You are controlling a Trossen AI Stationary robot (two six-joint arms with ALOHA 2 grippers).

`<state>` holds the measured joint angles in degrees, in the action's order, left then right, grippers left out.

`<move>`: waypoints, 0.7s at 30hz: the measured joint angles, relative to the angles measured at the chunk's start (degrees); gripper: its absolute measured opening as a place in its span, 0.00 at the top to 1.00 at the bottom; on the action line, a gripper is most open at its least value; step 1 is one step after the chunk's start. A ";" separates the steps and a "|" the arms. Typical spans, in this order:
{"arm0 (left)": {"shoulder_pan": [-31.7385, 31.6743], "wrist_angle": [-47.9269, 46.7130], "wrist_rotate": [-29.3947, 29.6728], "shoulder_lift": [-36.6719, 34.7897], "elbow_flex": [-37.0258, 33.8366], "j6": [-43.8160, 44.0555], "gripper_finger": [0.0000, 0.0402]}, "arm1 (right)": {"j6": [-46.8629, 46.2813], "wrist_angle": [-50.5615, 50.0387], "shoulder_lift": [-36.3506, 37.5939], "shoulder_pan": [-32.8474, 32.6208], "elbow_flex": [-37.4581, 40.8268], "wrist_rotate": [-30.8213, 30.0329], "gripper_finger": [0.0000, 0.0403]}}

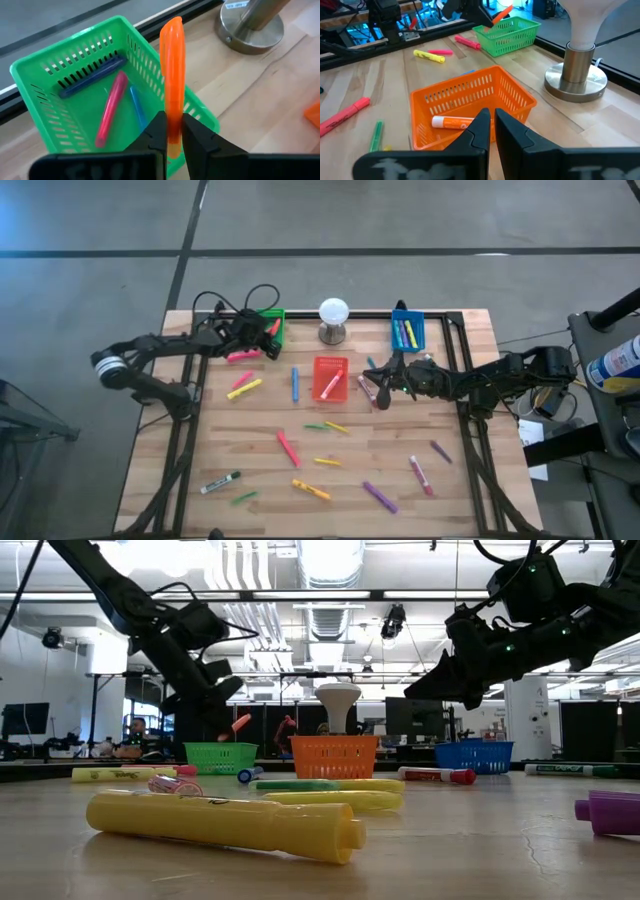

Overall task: Pick & Place Markers
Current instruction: Put the orange pen into the green bin, then put the red marker into the orange bin

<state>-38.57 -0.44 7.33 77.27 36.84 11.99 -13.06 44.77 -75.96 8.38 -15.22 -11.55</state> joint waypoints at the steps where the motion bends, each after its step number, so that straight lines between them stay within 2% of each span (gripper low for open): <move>1: 0.00 0.09 0.00 0.27 0.00 0.00 0.89 | 0.00 0.00 0.00 -0.02 0.00 0.00 0.94; 5: 0.00 1.47 0.39 1.23 -0.02 -0.10 0.84 | 0.00 0.00 0.00 0.00 0.00 0.00 0.94; 9: 0.00 2.31 1.38 2.07 -0.02 -0.24 0.84 | -0.01 0.02 0.00 -0.01 0.00 0.00 0.94; 21: 0.44 3.53 3.34 -0.03 -0.15 -2.12 0.96 | -0.44 0.48 0.00 0.00 0.00 -0.02 0.94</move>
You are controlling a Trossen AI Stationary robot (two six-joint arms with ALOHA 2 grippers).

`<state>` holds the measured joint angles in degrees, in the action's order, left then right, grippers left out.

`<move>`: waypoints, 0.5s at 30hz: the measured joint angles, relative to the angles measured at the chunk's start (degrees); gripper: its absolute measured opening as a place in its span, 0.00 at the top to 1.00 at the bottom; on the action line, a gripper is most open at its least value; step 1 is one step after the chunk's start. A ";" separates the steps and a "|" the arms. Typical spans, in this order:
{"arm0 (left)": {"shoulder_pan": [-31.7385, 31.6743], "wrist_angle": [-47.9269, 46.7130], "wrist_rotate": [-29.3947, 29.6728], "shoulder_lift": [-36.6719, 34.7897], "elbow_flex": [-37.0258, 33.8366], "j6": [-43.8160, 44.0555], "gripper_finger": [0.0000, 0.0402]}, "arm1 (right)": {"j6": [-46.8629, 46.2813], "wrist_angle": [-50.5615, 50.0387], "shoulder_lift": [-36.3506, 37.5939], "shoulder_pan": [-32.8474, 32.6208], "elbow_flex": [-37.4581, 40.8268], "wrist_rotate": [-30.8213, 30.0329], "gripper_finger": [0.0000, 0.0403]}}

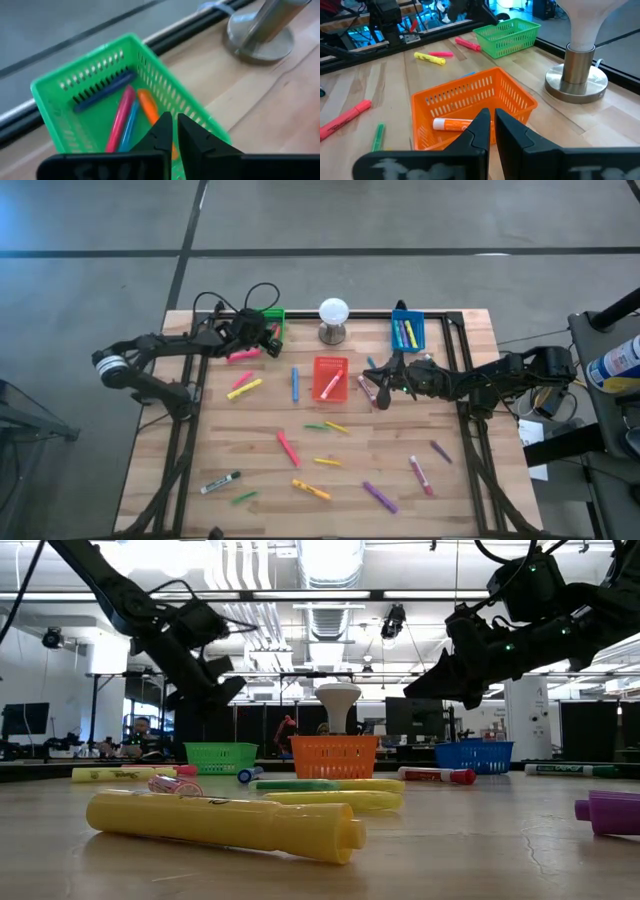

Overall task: Pick & Place Markers
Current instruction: Put the red marker into the orange bin

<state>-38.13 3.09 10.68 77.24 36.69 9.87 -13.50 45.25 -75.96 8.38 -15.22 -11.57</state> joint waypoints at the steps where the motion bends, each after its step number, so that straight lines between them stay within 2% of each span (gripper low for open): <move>1: 0.28 0.50 0.07 -0.63 -0.13 -0.37 0.97 | 0.00 0.00 0.00 -0.01 0.00 0.00 0.94; 9: 5.61 8.99 -1.11 -6.58 -3.84 -2.71 1.00 | -0.02 0.02 0.00 0.02 0.00 -0.04 0.94; 15: 9.06 19.30 -6.89 -9.46 -9.97 -2.67 1.00 | -2.10 -0.07 0.00 0.02 0.00 -0.05 0.94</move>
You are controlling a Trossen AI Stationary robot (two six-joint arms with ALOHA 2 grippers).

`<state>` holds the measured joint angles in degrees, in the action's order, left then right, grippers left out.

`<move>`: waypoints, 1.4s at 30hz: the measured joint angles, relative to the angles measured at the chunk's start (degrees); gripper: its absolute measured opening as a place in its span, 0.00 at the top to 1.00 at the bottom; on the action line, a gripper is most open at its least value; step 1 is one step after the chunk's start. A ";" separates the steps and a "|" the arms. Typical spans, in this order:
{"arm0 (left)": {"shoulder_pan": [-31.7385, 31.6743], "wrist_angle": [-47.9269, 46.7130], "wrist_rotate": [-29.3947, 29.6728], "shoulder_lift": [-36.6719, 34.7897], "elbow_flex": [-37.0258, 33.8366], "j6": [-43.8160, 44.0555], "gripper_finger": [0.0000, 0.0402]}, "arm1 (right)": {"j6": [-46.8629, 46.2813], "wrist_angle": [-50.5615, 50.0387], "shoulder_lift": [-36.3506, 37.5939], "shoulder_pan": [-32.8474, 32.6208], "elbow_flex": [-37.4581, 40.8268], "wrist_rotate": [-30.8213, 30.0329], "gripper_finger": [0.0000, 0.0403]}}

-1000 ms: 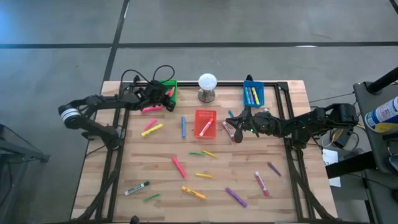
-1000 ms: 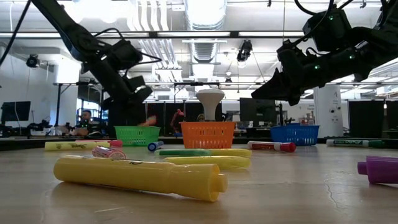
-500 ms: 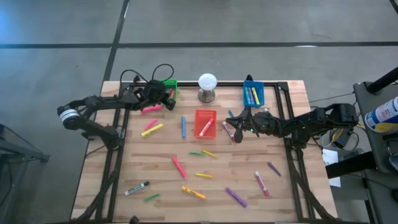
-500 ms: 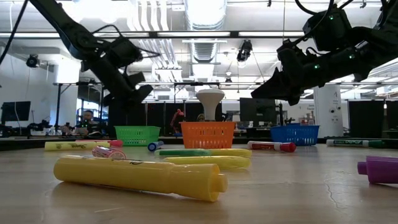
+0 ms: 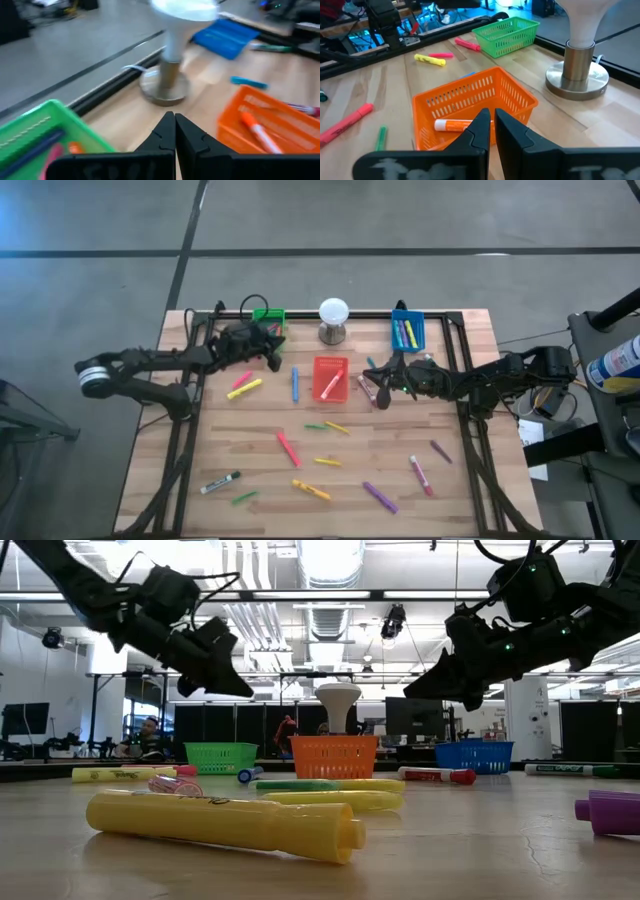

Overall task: Pick & Place Markers
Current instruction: Put the red marker into the orange bin

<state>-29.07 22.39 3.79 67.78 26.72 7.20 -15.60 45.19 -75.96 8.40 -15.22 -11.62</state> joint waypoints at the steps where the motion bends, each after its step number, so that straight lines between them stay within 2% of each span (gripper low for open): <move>1: 0.51 1.48 -0.63 -0.31 -1.05 0.00 1.00 | -0.04 0.00 0.00 0.00 0.00 0.00 0.94; 10: 3.61 10.69 -2.52 -1.45 -7.73 0.07 1.00 | -0.48 0.09 0.00 0.09 0.00 -0.37 0.94; 19: 6.42 13.04 -2.62 -1.43 -8.44 0.47 1.00 | -0.48 0.17 0.01 0.11 -0.55 -0.44 0.94; 29: 14.13 15.80 -2.58 -1.41 -8.44 0.32 1.00 | -0.44 0.09 0.02 0.10 -1.67 -0.47 0.94; 34: 16.97 20.79 -2.56 -1.38 -10.40 0.11 1.00 | -1.42 -0.48 0.02 0.02 -2.20 -0.02 0.94; 39: 17.56 27.33 -2.40 -1.38 -15.07 0.19 1.00 | -2.24 -2.40 0.02 -2.68 -4.26 -0.33 0.94; 42: 17.56 28.37 -2.40 -1.38 -17.37 0.21 1.00 | -2.64 -8.68 0.02 -5.74 -7.64 -1.74 0.94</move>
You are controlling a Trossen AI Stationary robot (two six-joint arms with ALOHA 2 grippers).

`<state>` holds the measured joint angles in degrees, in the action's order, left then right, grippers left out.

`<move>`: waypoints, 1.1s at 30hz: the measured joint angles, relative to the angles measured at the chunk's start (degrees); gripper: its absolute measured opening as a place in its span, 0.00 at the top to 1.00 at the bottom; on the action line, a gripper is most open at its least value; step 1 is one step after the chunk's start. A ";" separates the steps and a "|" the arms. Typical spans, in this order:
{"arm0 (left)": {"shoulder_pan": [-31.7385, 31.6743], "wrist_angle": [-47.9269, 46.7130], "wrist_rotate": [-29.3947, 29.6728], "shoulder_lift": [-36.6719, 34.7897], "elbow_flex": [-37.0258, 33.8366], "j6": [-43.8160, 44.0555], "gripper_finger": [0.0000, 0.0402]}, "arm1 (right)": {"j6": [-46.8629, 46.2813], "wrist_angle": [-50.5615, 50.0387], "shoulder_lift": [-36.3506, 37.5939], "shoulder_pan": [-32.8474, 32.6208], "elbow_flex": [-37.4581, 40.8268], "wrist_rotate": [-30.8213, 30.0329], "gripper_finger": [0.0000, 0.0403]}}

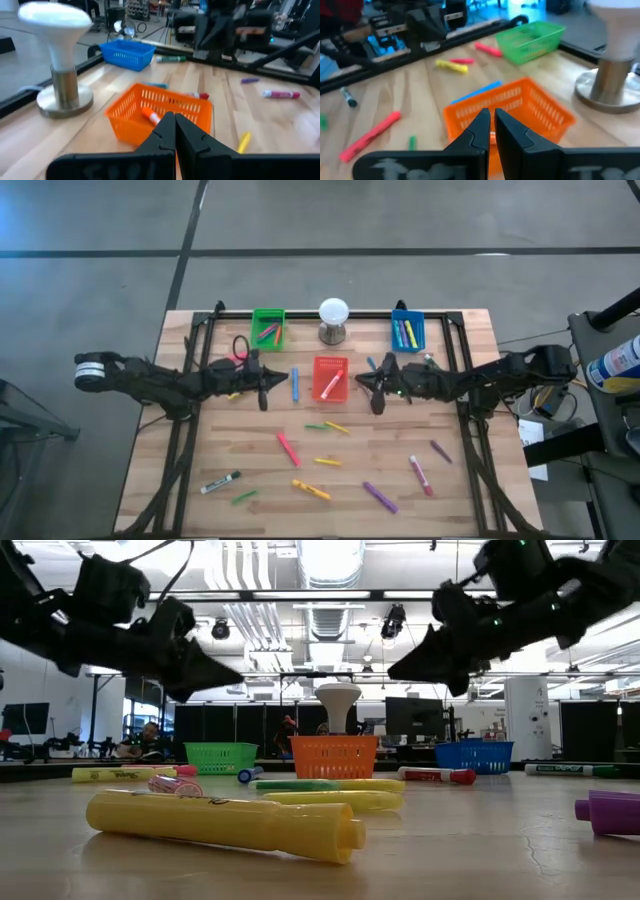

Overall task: Pick & Place Markers
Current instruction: Put the red marker into the orange bin

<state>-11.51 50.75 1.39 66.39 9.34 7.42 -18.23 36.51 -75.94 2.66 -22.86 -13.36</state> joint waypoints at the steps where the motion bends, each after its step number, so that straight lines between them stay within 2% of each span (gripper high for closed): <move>1: 0.00 0.06 0.00 0.00 -0.62 -0.06 1.00 | -0.64 -3.81 0.00 -1.29 -1.53 -1.43 0.94; 8: 0.00 0.27 -0.02 0.00 -2.36 -0.24 1.00 | -10.50 -35.62 -1.97 -11.39 -14.21 -12.23 0.94; 15: 0.00 0.43 -0.04 0.00 -2.36 -0.20 1.00 | -25.31 -54.00 -5.92 -17.88 -20.85 -15.05 0.86; 18: 0.00 0.41 -0.04 0.00 -2.36 -0.05 1.00 | -29.21 -55.96 -7.32 -19.02 -21.34 -15.31 0.79; 26: 0.00 0.23 -0.07 0.13 -2.38 0.02 1.00 | -31.64 -55.75 -11.07 -20.18 -21.63 -14.91 0.63; 33: 0.00 0.23 -0.21 0.13 -2.38 0.09 1.00 | -34.64 -59.26 -14.45 -17.77 -21.58 -16.61 0.57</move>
<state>-11.51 50.98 1.18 66.52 6.96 7.50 -52.88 -22.75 -90.39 -15.11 -44.45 -29.97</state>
